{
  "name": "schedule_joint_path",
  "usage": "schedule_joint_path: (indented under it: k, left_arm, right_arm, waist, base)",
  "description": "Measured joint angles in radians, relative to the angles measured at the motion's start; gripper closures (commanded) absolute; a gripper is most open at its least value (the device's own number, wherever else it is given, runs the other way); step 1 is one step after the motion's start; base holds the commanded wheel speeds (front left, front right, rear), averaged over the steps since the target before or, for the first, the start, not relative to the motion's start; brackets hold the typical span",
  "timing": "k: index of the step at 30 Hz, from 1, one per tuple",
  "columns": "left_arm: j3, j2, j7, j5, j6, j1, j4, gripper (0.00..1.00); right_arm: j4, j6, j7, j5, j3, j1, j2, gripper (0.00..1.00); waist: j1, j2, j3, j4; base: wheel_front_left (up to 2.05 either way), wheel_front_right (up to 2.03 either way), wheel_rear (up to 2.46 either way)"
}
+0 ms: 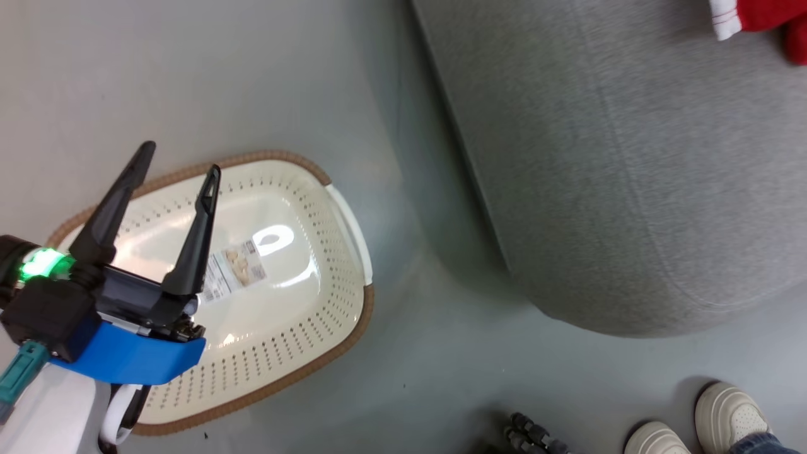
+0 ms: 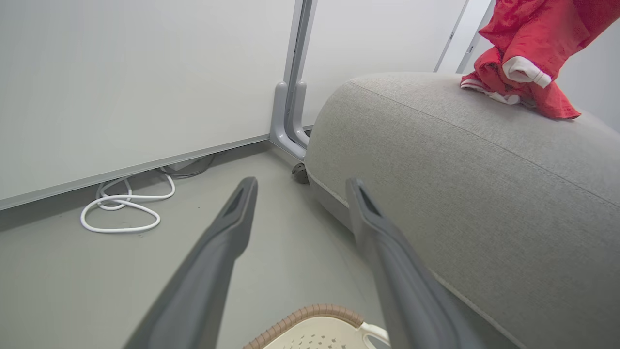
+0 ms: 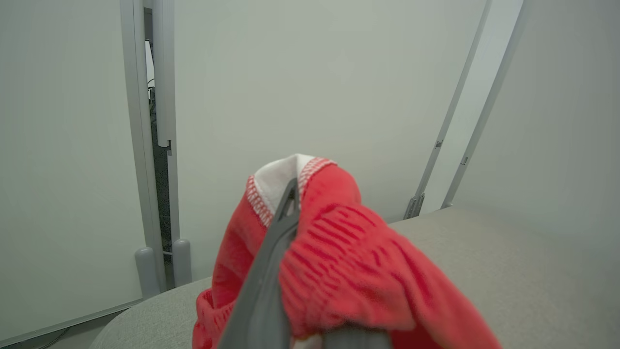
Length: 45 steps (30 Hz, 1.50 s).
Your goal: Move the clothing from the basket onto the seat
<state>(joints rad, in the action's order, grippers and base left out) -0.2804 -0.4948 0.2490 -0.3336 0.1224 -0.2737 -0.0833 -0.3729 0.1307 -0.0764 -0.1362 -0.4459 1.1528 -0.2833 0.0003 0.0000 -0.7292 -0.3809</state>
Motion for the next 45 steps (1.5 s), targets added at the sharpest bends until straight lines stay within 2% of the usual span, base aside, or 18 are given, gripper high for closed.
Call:
schedule_joint_path:
  k: [6, 13, 14, 15, 21, 29, 35, 45]
  left_arm:
    - [0.011, -0.022, -0.001, 0.010, -0.015, 0.000, -0.056, 0.00]
    - [0.016, -0.033, 0.000, 0.012, -0.025, 0.008, -0.074, 0.00]
    - [0.016, -0.033, 0.000, 0.012, -0.025, 0.008, -0.072, 0.00]
    - [0.016, -0.033, 0.000, 0.012, -0.025, 0.010, -0.070, 0.00]
    - [0.004, -0.017, 0.005, 0.009, -0.025, 0.011, -0.031, 0.00]
    - [-0.027, 0.057, 0.012, -0.010, -0.016, 0.005, 0.090, 0.00]
    - [-0.007, 0.142, 0.013, -0.012, -0.007, 0.010, 0.154, 0.00]
    - [0.091, 0.241, 0.013, 0.001, 0.001, 0.124, 0.266, 0.00]
  right_arm:
    - [-0.123, 0.000, 0.040, 0.027, -0.108, 0.007, -0.001, 1.00]
    - [-0.282, 0.000, 0.082, 0.087, -0.128, -0.040, 0.016, 1.00]
    - [-0.305, 0.000, 0.084, 0.094, -0.131, -0.044, 0.016, 0.55]
    - [-0.327, 0.000, 0.084, 0.100, -0.132, -0.048, 0.016, 0.00]
    - [-0.400, 0.000, 0.129, 0.140, -0.097, -0.063, 0.015, 0.00]
    - [-0.399, 0.000, 0.193, 0.150, 0.025, -0.188, 0.026, 0.00]
    - [-0.280, 0.000, 0.202, 0.137, 0.112, -0.375, 0.054, 0.00]
    - [0.022, 0.000, 0.197, 0.153, 0.223, -0.712, 0.146, 0.00]
  waist:
    - [0.0000, 0.0000, -0.088, 0.036]
    - [-0.0001, 0.0000, -0.108, 0.066]
    - [-0.0001, 0.0000, -0.105, 0.067]
    - [-0.0001, 0.0000, -0.101, 0.068]
    - [-0.0002, 0.0000, -0.054, 0.070]
    - [-0.0004, 0.0000, 0.067, 0.083]
    - [-0.0005, 0.0000, 0.201, 0.095]
    - [-0.0006, 0.0000, 0.399, 0.122]
  base:
    - [0.00, 0.00, 0.00]
    - [0.00, 0.00, 0.00]
    - [0.00, 0.00, 0.00]
    - [0.00, 0.00, 0.00]
    - [0.00, 0.00, 0.00]
    - [0.00, 0.00, 0.00]
    - [0.00, 0.00, 0.00]
    - [0.00, 0.00, 0.00]
